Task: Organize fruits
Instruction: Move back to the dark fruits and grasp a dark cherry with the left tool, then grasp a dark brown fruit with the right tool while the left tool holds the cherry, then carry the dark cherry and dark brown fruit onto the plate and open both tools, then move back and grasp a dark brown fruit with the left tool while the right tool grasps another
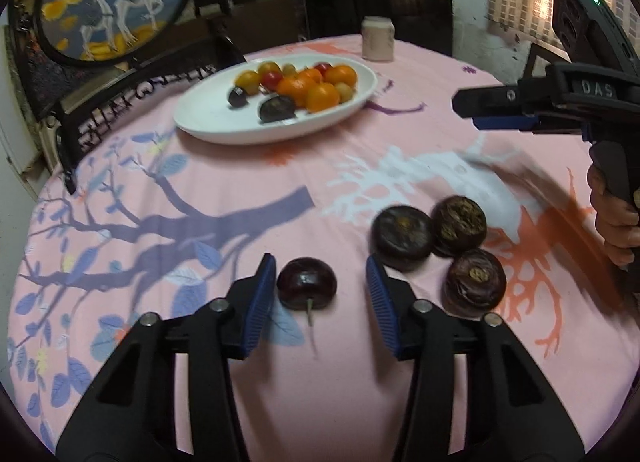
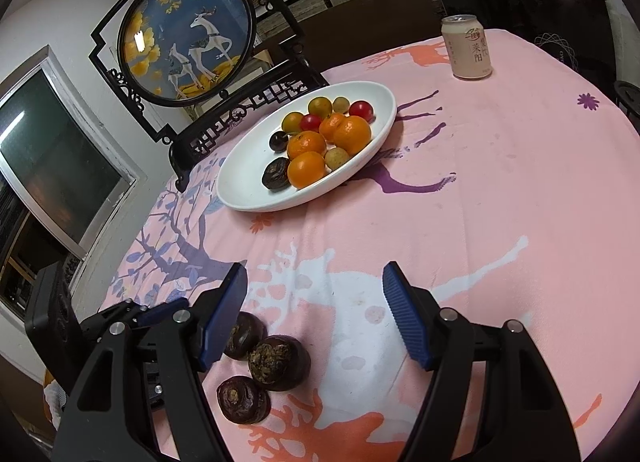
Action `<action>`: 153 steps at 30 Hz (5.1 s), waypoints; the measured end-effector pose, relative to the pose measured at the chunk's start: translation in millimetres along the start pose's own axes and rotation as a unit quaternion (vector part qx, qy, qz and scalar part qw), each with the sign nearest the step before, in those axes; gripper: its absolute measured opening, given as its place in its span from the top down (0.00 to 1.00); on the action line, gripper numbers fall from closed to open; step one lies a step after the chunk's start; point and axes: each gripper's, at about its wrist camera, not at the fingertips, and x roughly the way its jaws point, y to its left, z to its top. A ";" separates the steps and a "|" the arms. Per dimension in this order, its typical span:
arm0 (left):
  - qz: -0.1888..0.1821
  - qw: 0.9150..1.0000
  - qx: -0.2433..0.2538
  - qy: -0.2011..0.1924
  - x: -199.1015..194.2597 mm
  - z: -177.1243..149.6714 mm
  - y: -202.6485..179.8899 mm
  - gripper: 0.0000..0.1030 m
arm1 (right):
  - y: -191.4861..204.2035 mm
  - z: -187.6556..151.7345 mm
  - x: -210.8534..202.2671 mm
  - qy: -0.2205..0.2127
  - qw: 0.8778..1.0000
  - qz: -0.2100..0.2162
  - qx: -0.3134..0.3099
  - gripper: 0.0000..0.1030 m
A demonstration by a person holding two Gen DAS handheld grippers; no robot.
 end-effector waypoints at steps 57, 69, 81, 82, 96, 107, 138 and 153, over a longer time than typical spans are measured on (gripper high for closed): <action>-0.016 0.996 -0.084 -0.020 9.8 46.0 42.1 0.70 | 23.0 -26.4 16.5 0.083 0.994 0.041 -0.057 0.57; -0.009 0.997 -0.070 -0.020 9.0 41.9 35.8 0.70 | 43.6 -49.8 28.9 0.096 0.989 0.020 -0.112 0.58; 0.012 0.996 -0.075 -0.038 9.0 82.1 50.8 0.70 | 35.5 20.2 20.1 0.027 0.997 0.007 -0.072 0.58; 0.018 0.996 -0.074 -0.039 13.1 91.2 54.0 0.70 | 36.2 26.9 23.9 0.026 0.997 0.005 -0.072 0.58; 0.039 0.990 -0.134 -0.023 68.7 120.5 101.3 0.49 | 40.1 79.1 76.9 -0.007 0.998 -0.005 -0.066 0.41; 0.041 0.991 -0.124 -0.030 46.4 94.3 83.3 0.28 | 24.3 58.9 55.5 0.008 1.000 0.007 -0.027 0.40; 0.051 0.998 0.012 -0.023 10.6 21.6 -27.2 0.03 | -28.8 3.3 -10.7 -0.010 0.993 0.037 0.108 0.15; 0.044 0.999 0.018 -0.004 19.2 22.5 -31.5 0.02 | -24.3 2.1 -8.0 -0.004 0.995 0.032 0.097 0.15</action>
